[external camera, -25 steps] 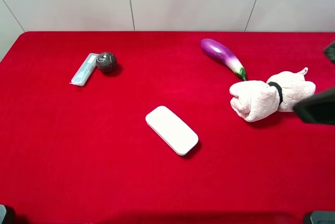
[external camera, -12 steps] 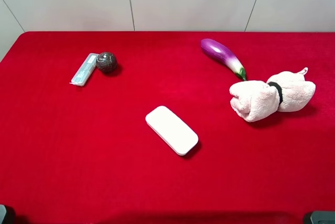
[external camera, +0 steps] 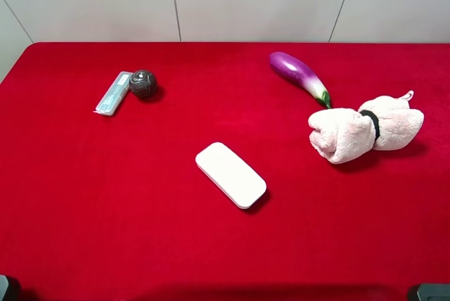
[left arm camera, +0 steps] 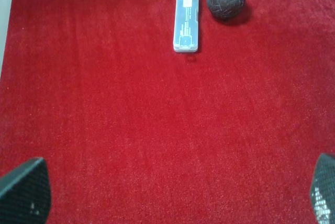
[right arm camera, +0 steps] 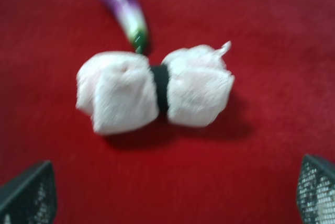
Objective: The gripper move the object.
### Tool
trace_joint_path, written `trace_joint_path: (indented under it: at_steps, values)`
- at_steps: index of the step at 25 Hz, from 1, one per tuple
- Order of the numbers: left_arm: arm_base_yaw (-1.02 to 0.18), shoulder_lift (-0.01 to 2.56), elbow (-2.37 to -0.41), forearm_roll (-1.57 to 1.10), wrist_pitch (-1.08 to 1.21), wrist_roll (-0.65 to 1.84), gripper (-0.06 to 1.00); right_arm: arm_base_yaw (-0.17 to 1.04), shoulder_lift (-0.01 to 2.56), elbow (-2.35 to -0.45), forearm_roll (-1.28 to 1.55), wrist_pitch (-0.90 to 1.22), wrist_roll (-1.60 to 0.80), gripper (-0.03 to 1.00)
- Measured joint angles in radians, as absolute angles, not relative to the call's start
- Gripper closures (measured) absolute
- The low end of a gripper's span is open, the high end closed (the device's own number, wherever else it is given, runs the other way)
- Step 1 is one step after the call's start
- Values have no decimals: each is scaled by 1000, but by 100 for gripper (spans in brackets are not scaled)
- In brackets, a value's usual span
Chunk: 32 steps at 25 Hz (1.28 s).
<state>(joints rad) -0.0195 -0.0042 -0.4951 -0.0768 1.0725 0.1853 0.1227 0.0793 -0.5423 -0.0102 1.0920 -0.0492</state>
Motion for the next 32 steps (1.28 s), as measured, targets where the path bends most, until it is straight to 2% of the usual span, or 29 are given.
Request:
trace_joint_path:
  at_steps: [6, 32]
  values:
    - [-20, -4, -495, -77, 1073, 185, -5, 56, -5, -503, 0, 1035, -47, 28]
    - [-20, -4, -495, -77, 1073, 185, -5, 49, -6, -499, 0, 1020, -42, 28]
